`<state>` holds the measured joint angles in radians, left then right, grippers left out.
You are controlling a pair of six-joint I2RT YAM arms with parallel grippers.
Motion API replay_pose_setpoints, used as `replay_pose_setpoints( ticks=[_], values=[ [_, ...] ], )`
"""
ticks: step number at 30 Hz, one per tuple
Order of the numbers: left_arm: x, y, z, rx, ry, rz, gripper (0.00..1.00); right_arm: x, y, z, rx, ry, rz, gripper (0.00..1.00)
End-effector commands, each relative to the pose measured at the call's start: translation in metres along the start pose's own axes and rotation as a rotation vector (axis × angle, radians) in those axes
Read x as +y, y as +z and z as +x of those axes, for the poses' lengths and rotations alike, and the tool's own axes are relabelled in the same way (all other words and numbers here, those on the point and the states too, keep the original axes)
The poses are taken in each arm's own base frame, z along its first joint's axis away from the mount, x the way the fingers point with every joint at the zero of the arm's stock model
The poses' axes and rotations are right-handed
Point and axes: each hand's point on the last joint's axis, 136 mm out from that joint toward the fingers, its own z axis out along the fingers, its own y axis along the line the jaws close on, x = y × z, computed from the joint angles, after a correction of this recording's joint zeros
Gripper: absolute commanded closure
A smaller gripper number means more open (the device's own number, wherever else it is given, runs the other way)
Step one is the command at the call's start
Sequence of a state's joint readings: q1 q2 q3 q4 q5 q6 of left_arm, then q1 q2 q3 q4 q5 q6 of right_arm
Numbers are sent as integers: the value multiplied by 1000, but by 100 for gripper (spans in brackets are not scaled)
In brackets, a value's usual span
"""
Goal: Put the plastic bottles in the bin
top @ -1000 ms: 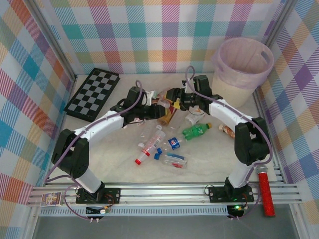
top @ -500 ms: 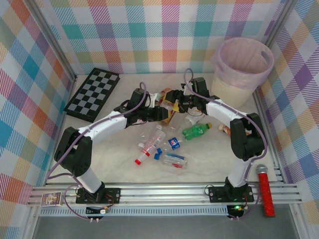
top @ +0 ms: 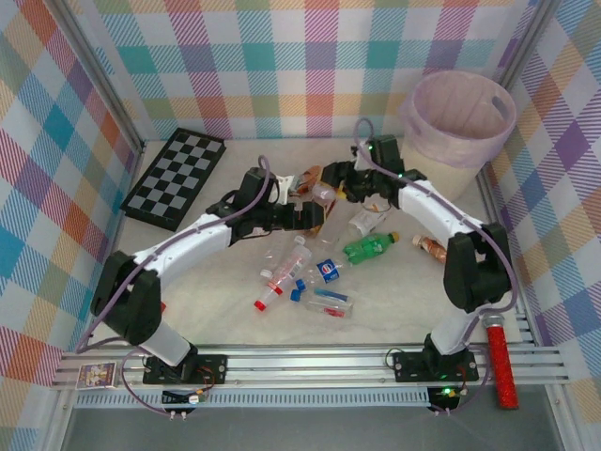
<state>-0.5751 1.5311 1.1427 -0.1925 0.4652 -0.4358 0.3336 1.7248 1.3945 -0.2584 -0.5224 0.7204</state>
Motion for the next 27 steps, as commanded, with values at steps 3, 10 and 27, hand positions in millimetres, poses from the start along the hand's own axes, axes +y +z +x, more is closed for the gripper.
replay_pose_setpoints(
  ticks=[3,10,27],
  values=[
    [18,-29,16,34,51,-162,0,21,-101,-63,-231,-215,187,60],
    [24,-28,17,36,39,-177,0,17,-225,-136,-513,-255,376,64],
    [15,-36,14,-19,-25,-139,1,-66,-292,-249,-816,-230,732,70]
  ],
)
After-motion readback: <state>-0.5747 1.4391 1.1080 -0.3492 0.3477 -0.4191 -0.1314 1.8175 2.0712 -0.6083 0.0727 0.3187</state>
